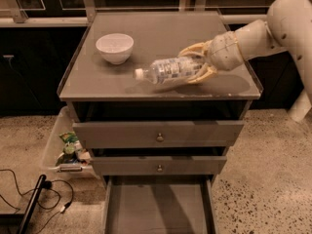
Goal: Pick blue plastic bottle from bottom drawer and place on counter
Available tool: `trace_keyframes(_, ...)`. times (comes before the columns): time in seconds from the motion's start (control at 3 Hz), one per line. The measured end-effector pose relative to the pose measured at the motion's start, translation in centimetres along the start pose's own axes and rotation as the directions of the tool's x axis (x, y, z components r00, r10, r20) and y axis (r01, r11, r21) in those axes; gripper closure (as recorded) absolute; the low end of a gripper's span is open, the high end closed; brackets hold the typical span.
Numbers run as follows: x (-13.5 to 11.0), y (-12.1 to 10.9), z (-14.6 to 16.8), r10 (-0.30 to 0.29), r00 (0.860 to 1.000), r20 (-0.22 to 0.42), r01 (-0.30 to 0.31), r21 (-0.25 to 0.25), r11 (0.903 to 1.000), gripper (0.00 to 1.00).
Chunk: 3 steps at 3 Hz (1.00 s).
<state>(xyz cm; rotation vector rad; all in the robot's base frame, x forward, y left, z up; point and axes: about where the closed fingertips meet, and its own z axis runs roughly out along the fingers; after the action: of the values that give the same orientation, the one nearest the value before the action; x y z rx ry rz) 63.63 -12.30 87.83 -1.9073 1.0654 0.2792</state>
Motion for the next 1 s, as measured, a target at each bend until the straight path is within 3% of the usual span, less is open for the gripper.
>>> trace_keyframes(0.33, 3.38, 0.73, 1.46, 0.168, 0.985, -0.038, -0.169, -0.027, 0.9853, 1.0)
trace_keyframes(0.67, 3.94, 0.63, 1.28, 0.211, 0.977, -0.044, -0.212, -0.024, 0.977, 1.0)
trace_keyframes(1.0, 3.77, 0.46, 1.18, 0.211, 0.977, -0.044, -0.212, -0.024, 0.977, 1.0)
